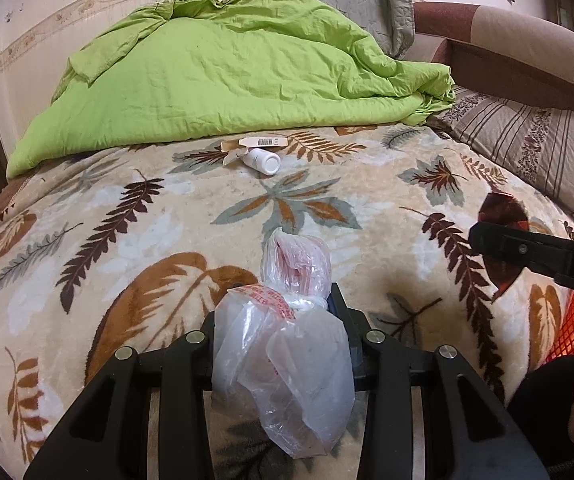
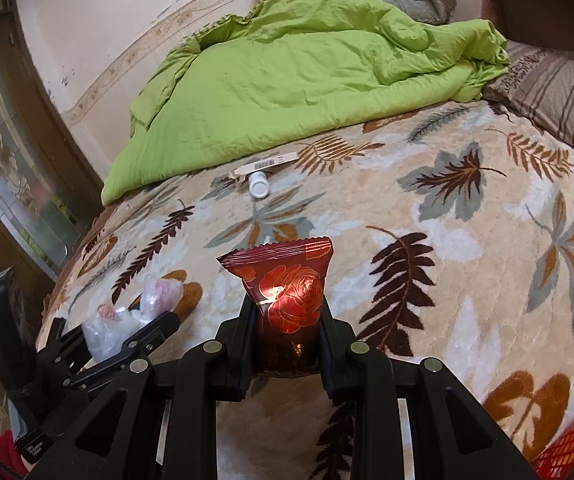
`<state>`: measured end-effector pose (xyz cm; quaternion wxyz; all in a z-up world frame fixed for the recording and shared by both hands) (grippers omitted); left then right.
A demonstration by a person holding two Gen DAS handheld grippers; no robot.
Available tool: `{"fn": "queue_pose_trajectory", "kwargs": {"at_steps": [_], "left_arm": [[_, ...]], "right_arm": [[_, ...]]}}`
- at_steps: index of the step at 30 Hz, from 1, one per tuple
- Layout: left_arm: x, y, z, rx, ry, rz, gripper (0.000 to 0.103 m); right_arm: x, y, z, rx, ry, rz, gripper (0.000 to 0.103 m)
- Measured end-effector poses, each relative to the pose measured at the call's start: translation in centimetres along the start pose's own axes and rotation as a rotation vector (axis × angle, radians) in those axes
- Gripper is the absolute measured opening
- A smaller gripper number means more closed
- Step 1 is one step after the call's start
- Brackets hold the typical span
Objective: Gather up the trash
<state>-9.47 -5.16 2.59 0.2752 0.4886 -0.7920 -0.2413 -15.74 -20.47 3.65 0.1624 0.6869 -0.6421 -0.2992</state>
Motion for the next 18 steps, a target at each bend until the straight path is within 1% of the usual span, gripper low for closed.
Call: {"fn": "queue_pose_trajectory", "kwargs": {"at_steps": [9, 12, 18], "left_arm": [[1.5, 1.3, 0.2, -0.006, -0.02, 0.003, 0.037], [1.8, 1.5, 0.1, 0.006, -0.023, 0.0, 0.037], [2.2, 2.1, 0.0, 0.006, -0.043, -0.045, 0.037]], "right_arm": [[0.4, 0.8, 0.1, 0.028, -0.018, -0.002, 0.029], [0.6, 1.1, 0.1, 0.032, -0.02, 0.003, 0.029], [0.8, 2.3, 0.6, 0.047, -0.032, 0.011, 0.029]]}}
Point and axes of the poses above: each gripper's, at about its wrist camera, not at the fingertips, and y roughly against the way its jaws point, x to its right, z to its underside, the point moved 5 cm from there along -y, roughly the way its jaws point, and after that the axes turned 15 degrees about y, right-handed, at the moved point
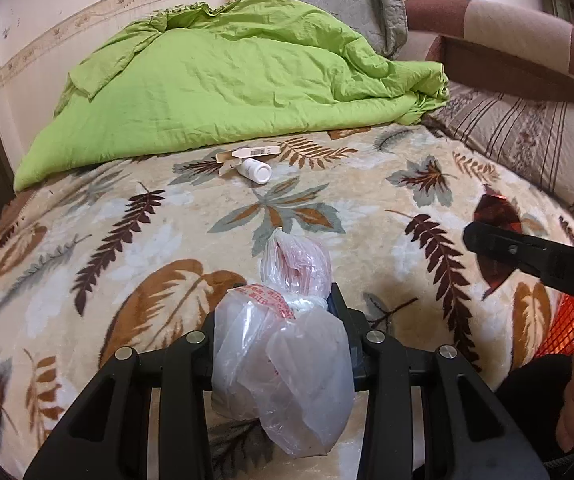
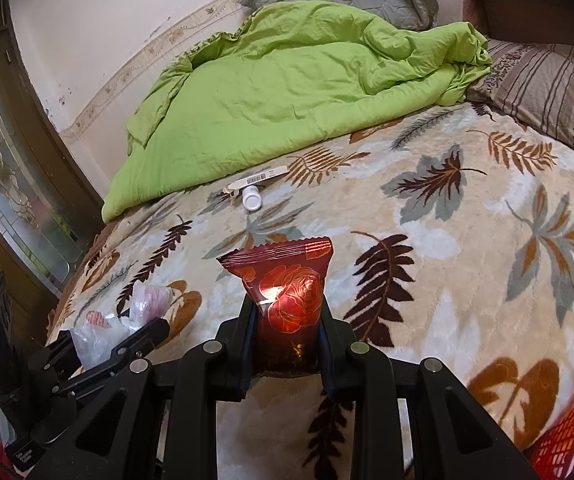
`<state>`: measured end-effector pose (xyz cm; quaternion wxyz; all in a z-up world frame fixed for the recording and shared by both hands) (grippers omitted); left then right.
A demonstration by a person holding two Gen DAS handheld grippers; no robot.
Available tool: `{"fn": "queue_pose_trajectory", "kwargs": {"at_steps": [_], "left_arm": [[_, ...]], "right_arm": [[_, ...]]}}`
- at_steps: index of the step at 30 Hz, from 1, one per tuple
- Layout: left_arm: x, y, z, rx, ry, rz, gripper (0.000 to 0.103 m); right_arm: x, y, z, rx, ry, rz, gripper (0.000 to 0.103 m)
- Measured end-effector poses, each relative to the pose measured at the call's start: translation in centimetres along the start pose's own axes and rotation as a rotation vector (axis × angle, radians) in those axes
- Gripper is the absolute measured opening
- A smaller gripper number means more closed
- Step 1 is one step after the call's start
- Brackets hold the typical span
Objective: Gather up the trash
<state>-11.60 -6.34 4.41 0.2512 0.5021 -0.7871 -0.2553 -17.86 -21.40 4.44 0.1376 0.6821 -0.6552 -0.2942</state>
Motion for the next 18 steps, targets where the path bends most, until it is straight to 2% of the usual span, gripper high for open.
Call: {"fn": "queue_pose_trajectory", "kwargs": {"at_steps": [18], "left_arm": [[-1.1, -0.6, 0.2, -0.028, 0.0, -0.047, 0.037]], "right_arm": [[-0.2, -0.7, 0.3, -0.035, 0.009, 0.002, 0.029]]}}
Point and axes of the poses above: each gripper's, at about its wrist camera, not at the fingertips, and y roughly against the way its jaws point, x to its right, z to its underside, the point moved 5 cm from there along -y, roughly the way its jaws point, and after that the axes turned 15 degrees about y, right-handed, at the moved point
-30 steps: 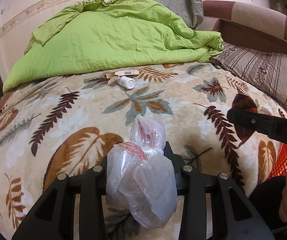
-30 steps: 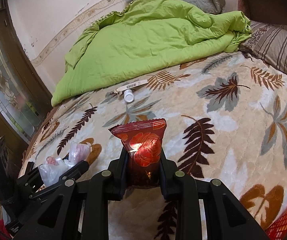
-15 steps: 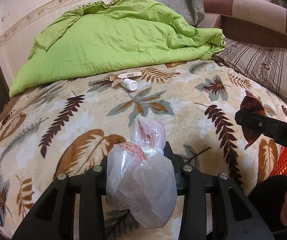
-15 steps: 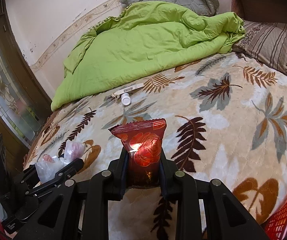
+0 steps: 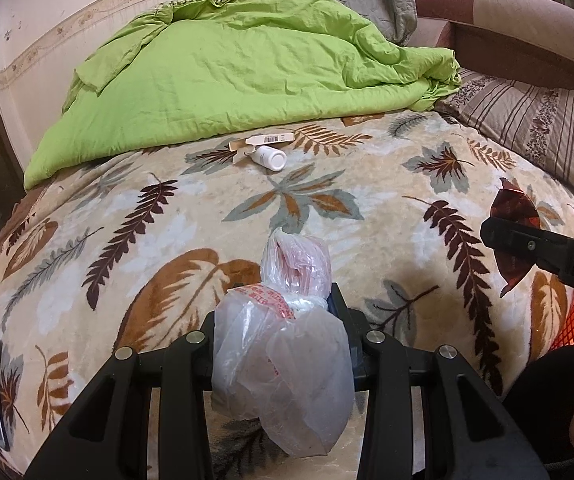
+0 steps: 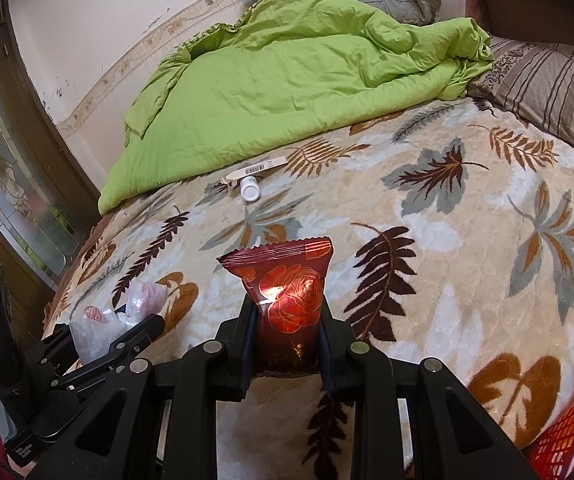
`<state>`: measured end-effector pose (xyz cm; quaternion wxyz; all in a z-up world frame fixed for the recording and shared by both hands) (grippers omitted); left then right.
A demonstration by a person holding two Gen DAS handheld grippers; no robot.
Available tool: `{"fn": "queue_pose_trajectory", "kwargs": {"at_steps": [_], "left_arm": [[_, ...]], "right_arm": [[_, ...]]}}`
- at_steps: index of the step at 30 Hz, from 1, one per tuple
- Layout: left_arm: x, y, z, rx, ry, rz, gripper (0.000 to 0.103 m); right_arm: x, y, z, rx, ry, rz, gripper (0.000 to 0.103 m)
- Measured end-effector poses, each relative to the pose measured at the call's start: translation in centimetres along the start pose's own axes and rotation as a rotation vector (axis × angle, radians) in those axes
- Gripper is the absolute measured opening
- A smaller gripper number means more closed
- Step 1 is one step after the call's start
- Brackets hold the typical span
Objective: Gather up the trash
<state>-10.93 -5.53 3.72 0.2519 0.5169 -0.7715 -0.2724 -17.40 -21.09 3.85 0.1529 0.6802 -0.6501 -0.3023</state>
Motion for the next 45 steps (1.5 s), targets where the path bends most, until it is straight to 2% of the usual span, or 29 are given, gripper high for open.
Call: {"fn": "queue_pose_trajectory", "kwargs": {"at_steps": [11, 20, 32, 38, 45], "left_arm": [[-0.1, -0.1, 0.0, 0.001, 0.003, 0.004, 0.037], [1.9, 1.4, -0.3, 0.003, 0.004, 0.104, 0.037], [7.1, 3.7, -0.5, -0.015, -0.047, 0.247, 0.037], [11.8, 5.1, -0.3, -0.019, -0.128, 0.343, 0.037], [18.9, 7.1, 0.5, -0.069, -0.219, 0.502, 0.037]], "right_arm": [[-0.1, 0.0, 0.0, 0.004, 0.0, -0.003, 0.029], [0.6, 1.3, 0.1, 0.028, -0.049, -0.025, 0.029], [3.7, 6.8, 1.1, 0.067, -0.163, -0.032, 0.029], [6.8, 12.1, 1.8, 0.118, -0.189, 0.049, 0.029], [13.4, 19.6, 5.9, 0.154, -0.318, 0.202, 0.029]]}}
Point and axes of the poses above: each gripper's, at about its wrist camera, not at the fingertips, and y roughly against the way its jaws point, x to its right, z to its underside, the point moved 5 cm from there along -y, roughly the way its jaws point, and after that the axes turned 15 degrees about y, right-handed, at the moved point
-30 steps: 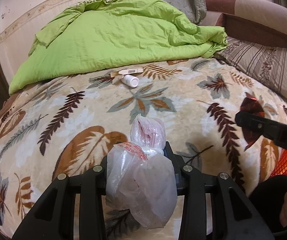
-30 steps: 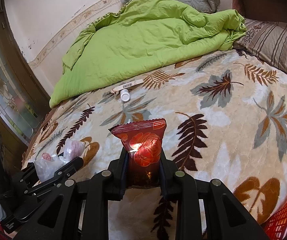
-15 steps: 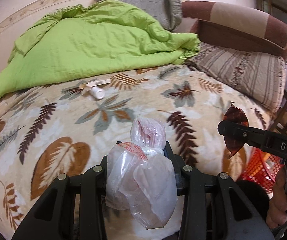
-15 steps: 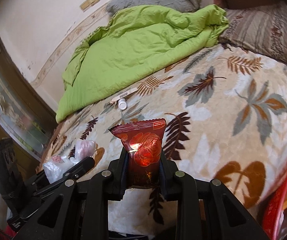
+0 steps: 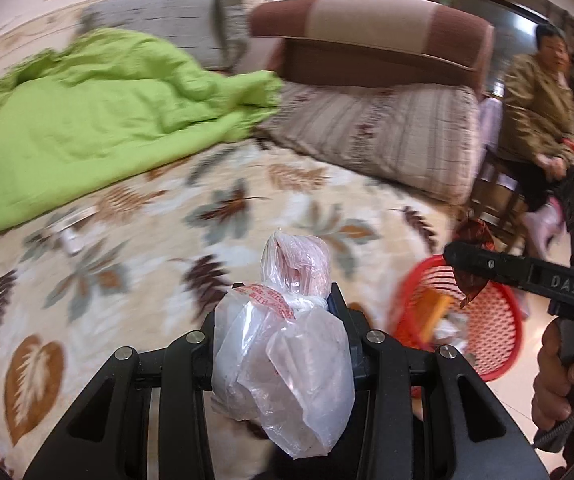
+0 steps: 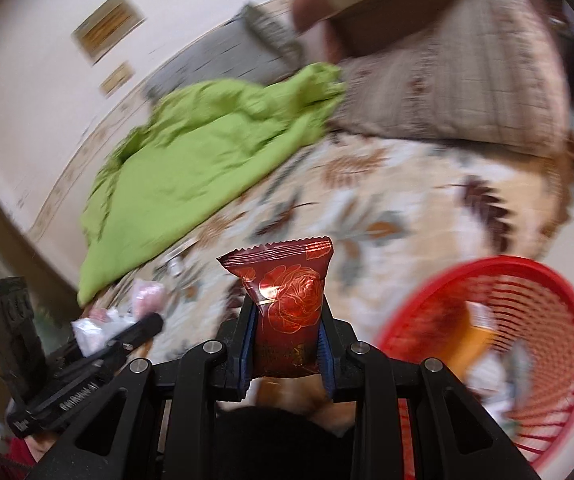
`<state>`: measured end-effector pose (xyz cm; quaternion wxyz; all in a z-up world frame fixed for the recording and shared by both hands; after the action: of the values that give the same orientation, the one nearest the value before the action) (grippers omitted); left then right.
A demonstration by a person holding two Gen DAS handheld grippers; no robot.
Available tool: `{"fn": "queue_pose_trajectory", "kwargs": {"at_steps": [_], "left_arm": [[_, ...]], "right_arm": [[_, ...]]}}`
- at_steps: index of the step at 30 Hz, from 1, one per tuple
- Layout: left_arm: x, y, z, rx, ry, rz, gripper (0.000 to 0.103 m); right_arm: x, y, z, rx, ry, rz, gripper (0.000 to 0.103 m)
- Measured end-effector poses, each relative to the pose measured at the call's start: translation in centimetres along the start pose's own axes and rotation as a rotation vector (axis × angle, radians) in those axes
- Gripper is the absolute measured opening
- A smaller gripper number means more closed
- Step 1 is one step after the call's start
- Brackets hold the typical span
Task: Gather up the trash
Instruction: 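Carry the clear bag and red wrapper over the red wastebasket and open both tools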
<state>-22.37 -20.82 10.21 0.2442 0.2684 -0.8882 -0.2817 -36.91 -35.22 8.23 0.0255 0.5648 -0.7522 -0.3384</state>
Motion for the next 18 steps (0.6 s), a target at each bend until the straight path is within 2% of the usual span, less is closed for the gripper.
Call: {"fn": "queue_pose_trajectory", "kwargs": {"at_steps": [9, 14, 15, 16, 17, 18], "left_arm": [[10.5, -3.3, 0.5, -0.124, -0.09, 0.196, 0.037], [14.9, -5.4, 2.5, -0.192, -0.138, 0.245, 0.039], [15.5, -5.8, 2.7, -0.2, -0.148, 0.249, 0.047], [15.9, -6.2, 3.0, -0.206, -0.158, 0.247, 0.054], [16.0, -6.4, 3.0, -0.208, -0.159, 0.24, 0.071], [15.9, -6.4, 3.0, -0.205, -0.15, 0.235, 0.075]], "right_arm": [[8.5, 5.2, 2.4, 0.007, -0.125, 0.16, 0.03], [10.6, 5.4, 3.2, -0.008, -0.168, 0.195, 0.033], [11.1, 5.4, 3.3, -0.014, -0.177, 0.207, 0.037], [11.4, 5.4, 3.4, -0.016, -0.186, 0.217, 0.051], [11.8, 5.6, 3.4, -0.014, -0.195, 0.229, 0.061], [12.1, 5.7, 3.3, -0.01, -0.197, 0.237, 0.062]]}}
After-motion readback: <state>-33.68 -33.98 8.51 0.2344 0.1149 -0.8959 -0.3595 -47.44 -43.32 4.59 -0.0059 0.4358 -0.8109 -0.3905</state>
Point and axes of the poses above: each gripper's, at about its wrist camera, not at the fingertips, and y roughly against the way its jaws point, x to its right, z to its underside, the point moved 5 cm from there along -y, roughly the way its jaws point, and after that the axes turned 15 degrees about y, right-handed, at the moved point
